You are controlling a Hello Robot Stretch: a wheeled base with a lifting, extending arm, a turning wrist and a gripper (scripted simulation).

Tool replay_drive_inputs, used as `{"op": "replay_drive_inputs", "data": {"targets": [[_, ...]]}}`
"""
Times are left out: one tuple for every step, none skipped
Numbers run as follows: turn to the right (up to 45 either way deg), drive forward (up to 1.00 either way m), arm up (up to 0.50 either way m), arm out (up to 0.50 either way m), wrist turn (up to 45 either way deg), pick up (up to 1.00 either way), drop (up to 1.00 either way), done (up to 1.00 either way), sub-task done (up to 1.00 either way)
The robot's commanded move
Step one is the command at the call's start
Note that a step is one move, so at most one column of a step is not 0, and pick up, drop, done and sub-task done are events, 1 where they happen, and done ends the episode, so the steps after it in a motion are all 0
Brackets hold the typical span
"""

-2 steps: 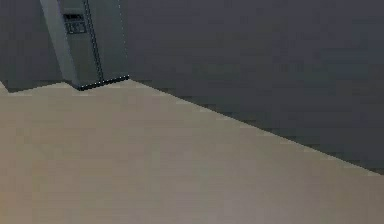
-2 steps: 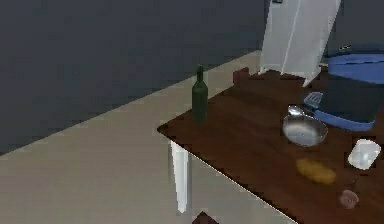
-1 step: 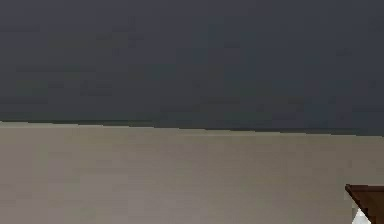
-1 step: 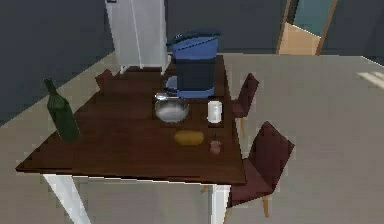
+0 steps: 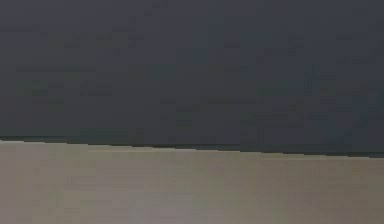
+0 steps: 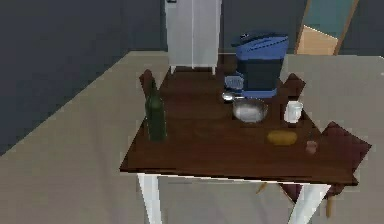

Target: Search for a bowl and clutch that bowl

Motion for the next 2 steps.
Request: {"op": "replay_drive_inputs", "data": {"targets": [[42.0,0.00,0.00,0.00,0.0,0.00,0.00,0.00,0.00],[0.0,0.30,0.00,0.00,0.0,0.00,0.00,0.00,0.00]]}}
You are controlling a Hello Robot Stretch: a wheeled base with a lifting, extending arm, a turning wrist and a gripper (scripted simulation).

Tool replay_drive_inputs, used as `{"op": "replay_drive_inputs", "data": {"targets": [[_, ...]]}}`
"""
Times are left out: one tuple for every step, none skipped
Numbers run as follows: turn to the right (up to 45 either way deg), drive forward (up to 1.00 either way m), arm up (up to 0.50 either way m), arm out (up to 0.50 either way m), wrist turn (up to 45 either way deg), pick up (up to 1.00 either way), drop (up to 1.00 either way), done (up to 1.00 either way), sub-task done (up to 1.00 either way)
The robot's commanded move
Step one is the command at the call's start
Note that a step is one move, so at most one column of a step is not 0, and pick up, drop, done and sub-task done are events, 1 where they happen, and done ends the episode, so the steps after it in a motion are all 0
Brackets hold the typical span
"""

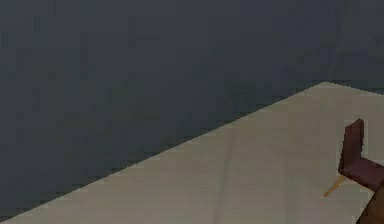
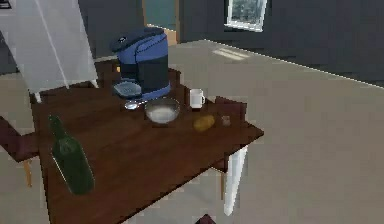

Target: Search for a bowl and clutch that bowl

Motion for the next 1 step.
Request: {"op": "replay_drive_inputs", "data": {"targets": [[15.0,0.00,0.00,0.00,0.0,0.00,0.00,0.00,0.00]]}}
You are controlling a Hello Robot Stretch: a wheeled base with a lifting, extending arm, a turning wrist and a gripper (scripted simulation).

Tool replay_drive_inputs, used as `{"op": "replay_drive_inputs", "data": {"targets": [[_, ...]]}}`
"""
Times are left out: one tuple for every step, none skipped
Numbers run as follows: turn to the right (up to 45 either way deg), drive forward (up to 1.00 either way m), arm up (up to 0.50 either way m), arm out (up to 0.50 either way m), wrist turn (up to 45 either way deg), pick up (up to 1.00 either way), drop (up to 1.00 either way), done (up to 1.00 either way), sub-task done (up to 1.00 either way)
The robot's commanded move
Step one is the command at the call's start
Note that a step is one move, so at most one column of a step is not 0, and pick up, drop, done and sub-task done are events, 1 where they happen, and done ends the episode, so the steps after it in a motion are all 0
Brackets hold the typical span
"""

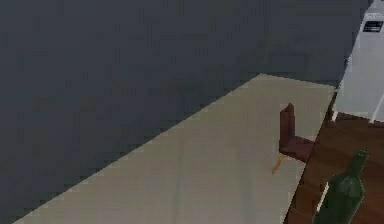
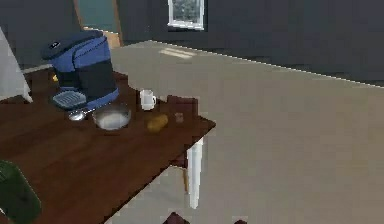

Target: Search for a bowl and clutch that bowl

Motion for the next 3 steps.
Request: {"op": "replay_drive_inputs", "data": {"targets": [[0.0,0.40,0.00,0.00,0.0,0.00,0.00,0.00,0.00],[36.0,0.00,0.00,0.00,0.0,0.00,0.00,0.00,0.00],[0.0,1.00,0.00,0.00,0.0,0.00,0.00,0.00,0.00]]}}
